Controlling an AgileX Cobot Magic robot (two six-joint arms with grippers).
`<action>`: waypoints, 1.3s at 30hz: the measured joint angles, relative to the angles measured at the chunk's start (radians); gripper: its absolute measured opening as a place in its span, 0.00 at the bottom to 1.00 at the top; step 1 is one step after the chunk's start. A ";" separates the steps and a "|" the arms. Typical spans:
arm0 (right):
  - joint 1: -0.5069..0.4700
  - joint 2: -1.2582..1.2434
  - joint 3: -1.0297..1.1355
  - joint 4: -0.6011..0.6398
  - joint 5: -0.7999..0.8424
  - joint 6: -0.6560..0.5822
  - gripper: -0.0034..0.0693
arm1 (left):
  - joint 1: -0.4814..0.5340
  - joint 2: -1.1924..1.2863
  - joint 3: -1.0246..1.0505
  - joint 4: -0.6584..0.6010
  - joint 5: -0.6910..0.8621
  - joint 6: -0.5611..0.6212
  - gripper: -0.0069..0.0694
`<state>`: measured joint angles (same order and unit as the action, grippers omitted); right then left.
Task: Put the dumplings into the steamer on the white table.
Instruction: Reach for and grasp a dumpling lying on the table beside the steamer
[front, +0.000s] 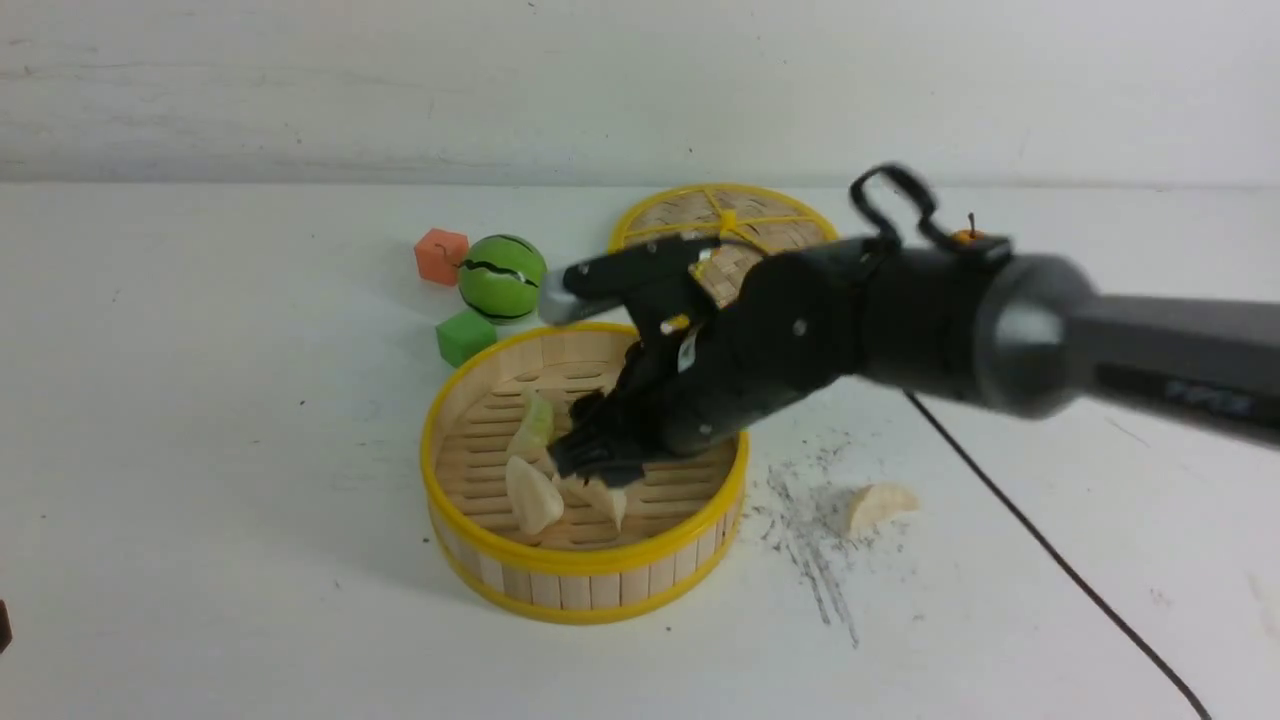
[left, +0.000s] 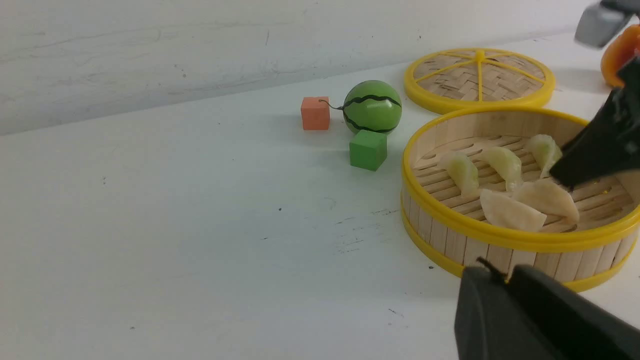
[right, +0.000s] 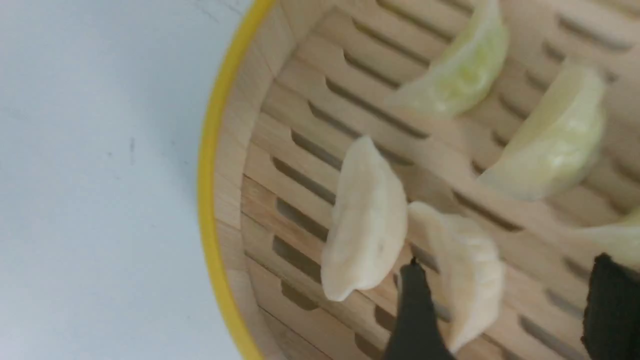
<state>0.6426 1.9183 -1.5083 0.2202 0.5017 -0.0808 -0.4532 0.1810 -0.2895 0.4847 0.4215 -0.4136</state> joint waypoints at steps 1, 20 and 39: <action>-0.010 -0.039 -0.007 -0.032 0.026 0.000 0.65 | 0.000 0.000 0.000 0.000 0.000 0.000 0.17; -0.322 0.026 0.044 -0.165 0.387 -0.588 0.55 | 0.000 0.000 0.000 0.001 -0.001 -0.002 0.18; -0.311 0.128 0.041 -0.029 0.341 -0.768 0.29 | 0.000 0.000 0.000 0.003 0.000 -0.003 0.21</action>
<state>0.3319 2.0465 -1.4677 0.1916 0.8430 -0.8487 -0.4532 0.1810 -0.2895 0.4879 0.4214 -0.4171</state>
